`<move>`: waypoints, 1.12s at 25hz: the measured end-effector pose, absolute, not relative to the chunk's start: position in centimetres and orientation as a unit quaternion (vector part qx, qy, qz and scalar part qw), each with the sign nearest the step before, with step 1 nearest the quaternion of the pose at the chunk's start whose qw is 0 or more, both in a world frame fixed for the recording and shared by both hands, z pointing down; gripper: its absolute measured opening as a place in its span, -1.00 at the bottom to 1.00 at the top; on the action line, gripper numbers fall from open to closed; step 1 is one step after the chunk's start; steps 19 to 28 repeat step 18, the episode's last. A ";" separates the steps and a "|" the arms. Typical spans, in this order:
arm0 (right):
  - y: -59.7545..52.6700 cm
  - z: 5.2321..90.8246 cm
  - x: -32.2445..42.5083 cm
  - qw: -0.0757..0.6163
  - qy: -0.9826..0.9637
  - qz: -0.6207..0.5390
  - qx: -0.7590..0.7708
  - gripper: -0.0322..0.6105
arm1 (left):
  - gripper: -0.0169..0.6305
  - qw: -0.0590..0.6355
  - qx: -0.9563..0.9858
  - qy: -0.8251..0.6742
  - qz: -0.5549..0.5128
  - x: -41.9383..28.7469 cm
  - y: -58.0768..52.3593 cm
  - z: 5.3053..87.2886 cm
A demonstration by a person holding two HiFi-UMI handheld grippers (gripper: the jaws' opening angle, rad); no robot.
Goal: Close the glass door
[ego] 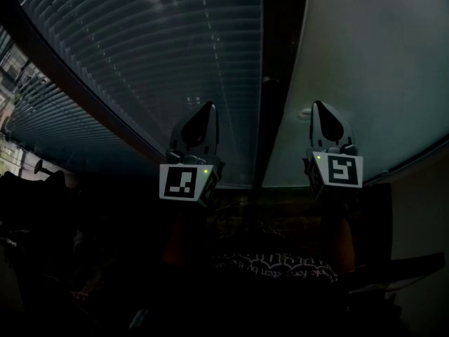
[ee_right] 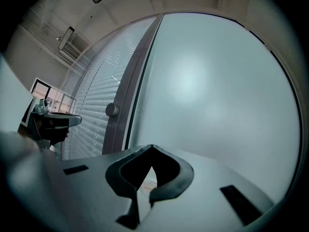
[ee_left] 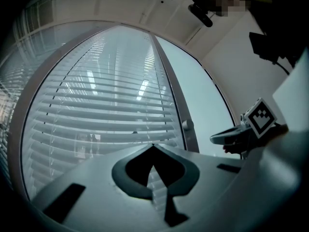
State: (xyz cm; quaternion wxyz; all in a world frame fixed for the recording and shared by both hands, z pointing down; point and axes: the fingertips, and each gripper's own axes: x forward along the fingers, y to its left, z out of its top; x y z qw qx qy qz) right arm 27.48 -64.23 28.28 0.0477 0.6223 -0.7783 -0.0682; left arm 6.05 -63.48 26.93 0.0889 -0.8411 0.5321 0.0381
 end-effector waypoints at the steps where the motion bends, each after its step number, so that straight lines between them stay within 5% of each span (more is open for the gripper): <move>1: -64.2 28.2 27.5 0.046 -0.778 -0.069 0.623 -0.89 | -0.94 0.089 -0.841 0.533 0.037 6.0 -63.5 26.9; 28: -63.8 27.5 27.8 0.035 -0.777 -0.078 0.624 -0.89 | -0.94 0.090 -0.841 0.532 0.030 6.2 -63.4 26.9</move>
